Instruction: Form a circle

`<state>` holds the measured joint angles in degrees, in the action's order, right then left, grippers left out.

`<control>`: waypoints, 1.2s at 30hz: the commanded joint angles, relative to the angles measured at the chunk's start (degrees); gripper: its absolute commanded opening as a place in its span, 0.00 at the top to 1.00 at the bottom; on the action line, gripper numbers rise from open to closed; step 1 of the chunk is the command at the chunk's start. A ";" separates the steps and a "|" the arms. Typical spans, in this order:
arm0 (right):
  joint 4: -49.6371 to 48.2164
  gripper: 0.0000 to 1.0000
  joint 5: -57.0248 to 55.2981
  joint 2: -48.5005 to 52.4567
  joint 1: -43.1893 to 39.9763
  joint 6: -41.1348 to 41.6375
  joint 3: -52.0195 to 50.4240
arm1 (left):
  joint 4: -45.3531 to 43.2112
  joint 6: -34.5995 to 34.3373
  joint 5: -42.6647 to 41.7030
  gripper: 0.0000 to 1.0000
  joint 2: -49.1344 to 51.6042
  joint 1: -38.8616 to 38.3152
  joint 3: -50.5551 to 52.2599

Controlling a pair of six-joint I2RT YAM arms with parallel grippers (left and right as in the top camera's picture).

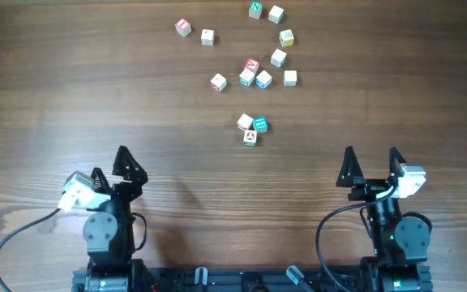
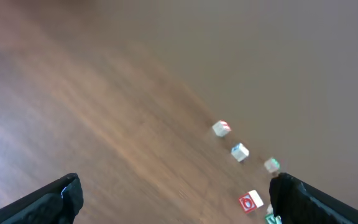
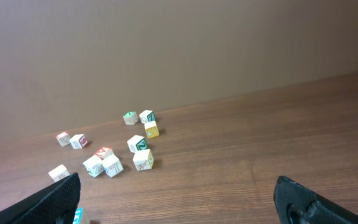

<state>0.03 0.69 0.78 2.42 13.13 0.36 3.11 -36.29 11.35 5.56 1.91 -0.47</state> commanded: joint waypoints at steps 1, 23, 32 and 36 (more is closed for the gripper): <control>-0.20 0.00 0.92 -0.50 -0.02 -0.98 -0.04 | 0.55 10.62 -3.39 0.00 -5.35 -0.26 0.11; -0.20 0.00 0.90 -0.50 -0.02 -0.96 -0.07 | 1.42 18.32 -12.00 0.00 -5.40 -0.15 0.11; -0.20 0.00 0.90 -0.50 -0.02 -0.96 -0.04 | 1.25 18.29 -11.96 0.00 -5.33 -0.20 0.11; -0.20 0.00 0.90 -0.50 -0.02 -0.96 -0.07 | 1.25 18.29 -11.96 0.00 -5.33 -0.20 0.11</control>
